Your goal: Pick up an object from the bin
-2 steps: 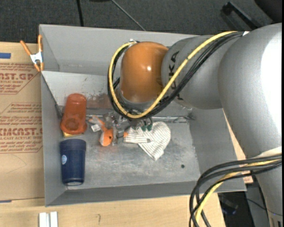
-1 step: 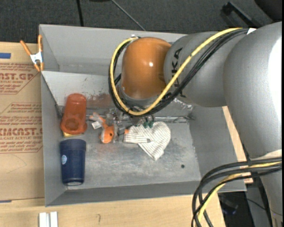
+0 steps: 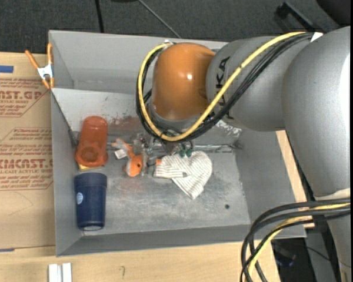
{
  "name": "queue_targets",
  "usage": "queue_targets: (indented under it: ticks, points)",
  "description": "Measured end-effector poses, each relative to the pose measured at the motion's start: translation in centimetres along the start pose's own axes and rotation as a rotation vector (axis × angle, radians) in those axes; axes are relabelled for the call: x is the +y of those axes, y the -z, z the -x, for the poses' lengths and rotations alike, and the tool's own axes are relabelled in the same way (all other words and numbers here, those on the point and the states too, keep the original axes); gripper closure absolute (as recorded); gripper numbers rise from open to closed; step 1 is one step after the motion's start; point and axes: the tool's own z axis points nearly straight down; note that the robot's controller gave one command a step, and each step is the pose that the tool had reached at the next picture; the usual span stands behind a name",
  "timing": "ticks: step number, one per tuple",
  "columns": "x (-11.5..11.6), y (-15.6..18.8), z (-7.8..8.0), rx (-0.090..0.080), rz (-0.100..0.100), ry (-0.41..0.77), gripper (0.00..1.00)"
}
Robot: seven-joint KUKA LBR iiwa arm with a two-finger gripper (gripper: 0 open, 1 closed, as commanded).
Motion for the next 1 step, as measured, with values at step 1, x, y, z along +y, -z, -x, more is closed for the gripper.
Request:
queue_targets:
  ticks: [1]
  points:
    - [0.03,1.29,-0.08,0.004,0.001,0.000,1.00]
